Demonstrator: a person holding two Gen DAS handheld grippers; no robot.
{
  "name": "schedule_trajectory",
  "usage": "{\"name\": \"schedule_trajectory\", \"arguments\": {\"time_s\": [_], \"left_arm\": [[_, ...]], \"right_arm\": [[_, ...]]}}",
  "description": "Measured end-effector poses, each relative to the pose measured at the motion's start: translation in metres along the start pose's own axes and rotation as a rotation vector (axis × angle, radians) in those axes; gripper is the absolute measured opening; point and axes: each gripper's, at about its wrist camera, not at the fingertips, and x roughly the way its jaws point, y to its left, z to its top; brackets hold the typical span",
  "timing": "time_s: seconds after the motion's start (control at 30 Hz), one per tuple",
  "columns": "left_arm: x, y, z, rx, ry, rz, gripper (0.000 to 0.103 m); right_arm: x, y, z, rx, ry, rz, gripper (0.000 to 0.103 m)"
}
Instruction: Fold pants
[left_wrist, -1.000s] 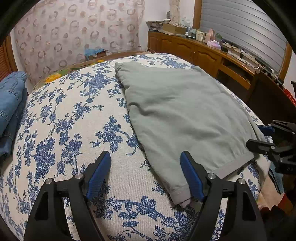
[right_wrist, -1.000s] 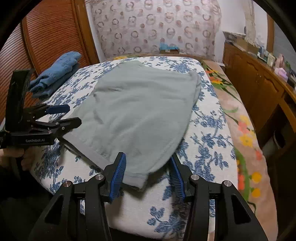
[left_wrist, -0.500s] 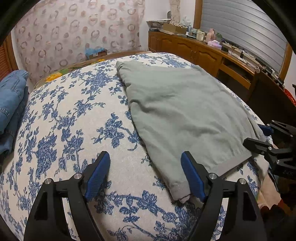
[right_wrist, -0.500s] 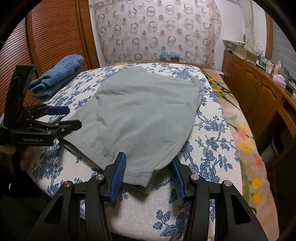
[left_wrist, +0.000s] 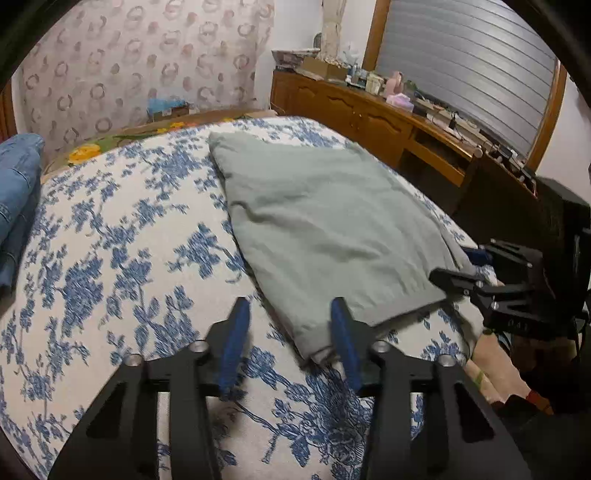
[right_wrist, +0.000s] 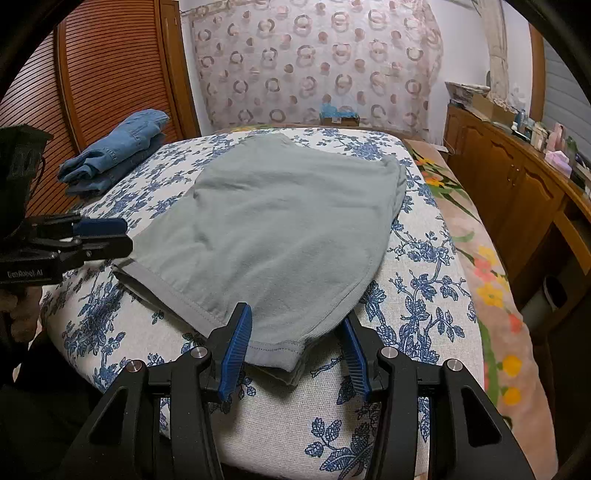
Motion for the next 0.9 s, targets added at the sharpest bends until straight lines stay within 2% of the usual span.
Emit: {"name": "schedule_trajectory", "arguments": {"time_s": [0.27,0.37,0.43,0.47,0.5,0.57,0.63,0.77,0.9], "left_arm": [[0.01,-0.007,-0.003,0.005,0.018,-0.006,0.039],[0.012,-0.006,-0.002,0.003,0.009,-0.008,0.039],[0.013,-0.008,-0.002,0.012,0.006,0.004,0.038],[0.013,-0.009,-0.002,0.015,0.005,-0.001,0.03],[0.014,-0.01,-0.002,0.016,0.005,-0.021,0.025],[0.014,-0.012,-0.003,0.023,0.003,-0.023,0.012],[0.012,-0.014,-0.003,0.025,-0.003,-0.018,0.008],[-0.006,-0.014,0.006,0.017,-0.075,-0.02,0.007],[-0.034,-0.02,0.022,0.04,-0.149,-0.012,0.007]], "right_arm": [[0.001,-0.002,0.002,-0.003,0.004,0.003,0.049],[0.001,-0.002,0.002,0.001,0.001,0.015,0.042],[0.002,-0.001,0.002,0.003,0.002,0.024,0.033],[0.003,-0.001,0.002,0.005,0.003,0.029,0.03],[0.003,-0.001,0.003,0.009,0.004,0.039,0.023],[0.004,-0.002,0.003,0.024,0.007,0.056,0.016],[0.005,-0.006,0.004,0.046,0.012,0.082,0.01],[0.0,-0.016,0.011,0.085,-0.006,0.137,0.007],[-0.022,-0.018,0.03,0.066,-0.07,0.144,0.006]]}}
